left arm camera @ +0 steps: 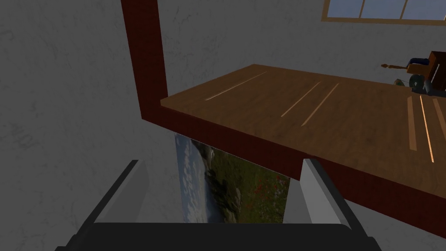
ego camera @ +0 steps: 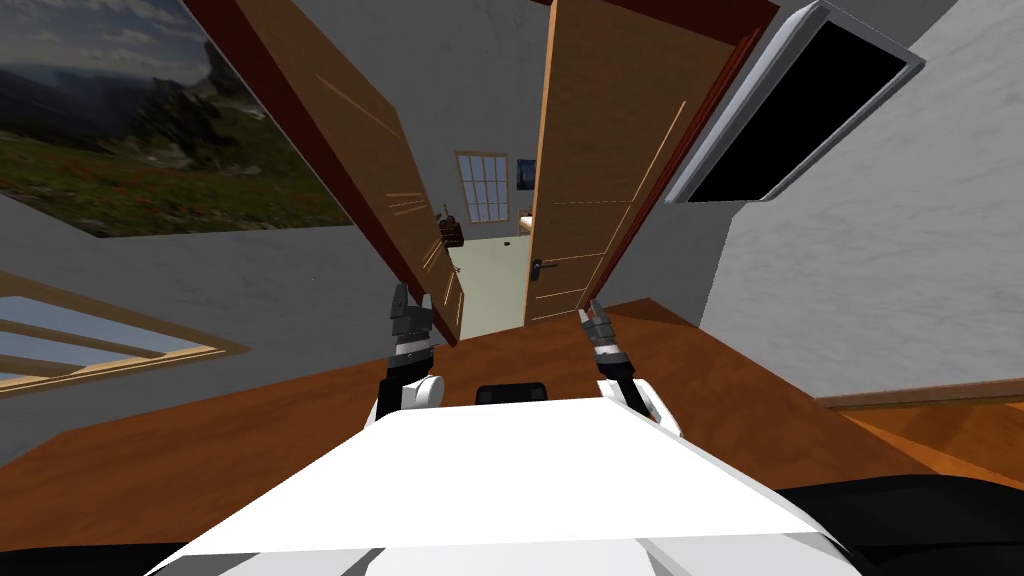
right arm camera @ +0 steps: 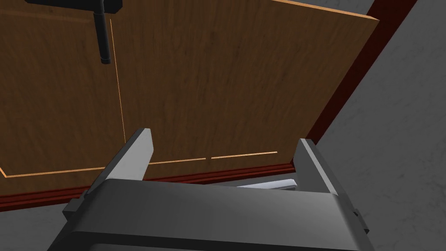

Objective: Push the door open

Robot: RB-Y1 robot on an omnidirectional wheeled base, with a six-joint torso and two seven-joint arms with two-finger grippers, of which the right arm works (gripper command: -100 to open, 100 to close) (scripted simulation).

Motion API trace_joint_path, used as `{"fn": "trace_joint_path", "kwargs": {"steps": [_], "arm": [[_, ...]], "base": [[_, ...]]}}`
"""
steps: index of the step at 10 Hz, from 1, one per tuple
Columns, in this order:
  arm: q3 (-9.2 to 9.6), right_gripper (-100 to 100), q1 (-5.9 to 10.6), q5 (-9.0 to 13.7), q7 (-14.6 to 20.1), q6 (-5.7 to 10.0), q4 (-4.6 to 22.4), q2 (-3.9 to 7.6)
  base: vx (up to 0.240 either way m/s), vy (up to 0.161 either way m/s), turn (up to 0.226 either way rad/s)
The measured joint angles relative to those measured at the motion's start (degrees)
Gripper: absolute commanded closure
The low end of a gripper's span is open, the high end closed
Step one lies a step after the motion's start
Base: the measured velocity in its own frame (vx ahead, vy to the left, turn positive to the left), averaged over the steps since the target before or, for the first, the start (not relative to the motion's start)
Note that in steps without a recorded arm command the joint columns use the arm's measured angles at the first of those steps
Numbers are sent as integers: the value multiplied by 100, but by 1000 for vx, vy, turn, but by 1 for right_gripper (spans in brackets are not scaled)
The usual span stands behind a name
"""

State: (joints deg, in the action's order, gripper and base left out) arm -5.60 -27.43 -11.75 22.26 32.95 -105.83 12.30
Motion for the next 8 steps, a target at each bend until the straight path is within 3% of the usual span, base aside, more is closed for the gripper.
{"fn": "trace_joint_path", "kwargs": {"steps": [2,8], "arm": [[-44,-100,6,-47,171,92,261,105],[-139,-100,126,-226,735,88,864,430]], "base": [[168,-6,89],[136,4,52]]}}
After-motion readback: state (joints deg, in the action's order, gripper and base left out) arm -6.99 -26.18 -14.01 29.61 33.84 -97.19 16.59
